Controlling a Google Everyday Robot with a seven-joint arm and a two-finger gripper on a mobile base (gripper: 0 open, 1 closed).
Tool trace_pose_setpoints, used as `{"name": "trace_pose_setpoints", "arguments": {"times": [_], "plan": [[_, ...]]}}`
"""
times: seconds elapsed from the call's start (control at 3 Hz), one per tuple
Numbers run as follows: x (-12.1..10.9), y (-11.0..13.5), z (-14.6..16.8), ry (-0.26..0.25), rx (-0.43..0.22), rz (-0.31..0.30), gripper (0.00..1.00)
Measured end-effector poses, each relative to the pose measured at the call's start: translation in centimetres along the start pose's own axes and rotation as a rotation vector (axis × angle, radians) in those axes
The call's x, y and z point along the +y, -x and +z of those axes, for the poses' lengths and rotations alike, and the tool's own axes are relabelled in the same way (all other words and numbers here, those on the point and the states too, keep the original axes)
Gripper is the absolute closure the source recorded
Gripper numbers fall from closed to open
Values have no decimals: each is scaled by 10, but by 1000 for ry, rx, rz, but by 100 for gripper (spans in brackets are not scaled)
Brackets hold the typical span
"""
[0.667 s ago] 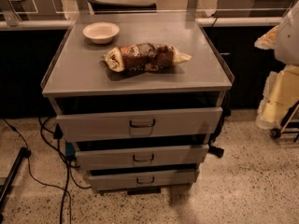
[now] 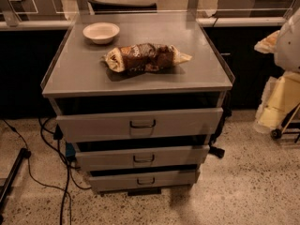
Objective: Open top drawer
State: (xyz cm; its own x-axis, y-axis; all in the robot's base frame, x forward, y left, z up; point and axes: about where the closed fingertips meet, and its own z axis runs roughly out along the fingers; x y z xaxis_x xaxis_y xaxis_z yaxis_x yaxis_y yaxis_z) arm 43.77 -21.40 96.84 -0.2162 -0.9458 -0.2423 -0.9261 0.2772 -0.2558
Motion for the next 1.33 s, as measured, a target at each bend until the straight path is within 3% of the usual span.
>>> {"name": "trace_pose_setpoints", "arguments": {"times": [0.67, 1.33], "plan": [[7, 1, 47, -2, -135, 21, 0], [12, 20, 119, 56, -230, 12, 0]]}}
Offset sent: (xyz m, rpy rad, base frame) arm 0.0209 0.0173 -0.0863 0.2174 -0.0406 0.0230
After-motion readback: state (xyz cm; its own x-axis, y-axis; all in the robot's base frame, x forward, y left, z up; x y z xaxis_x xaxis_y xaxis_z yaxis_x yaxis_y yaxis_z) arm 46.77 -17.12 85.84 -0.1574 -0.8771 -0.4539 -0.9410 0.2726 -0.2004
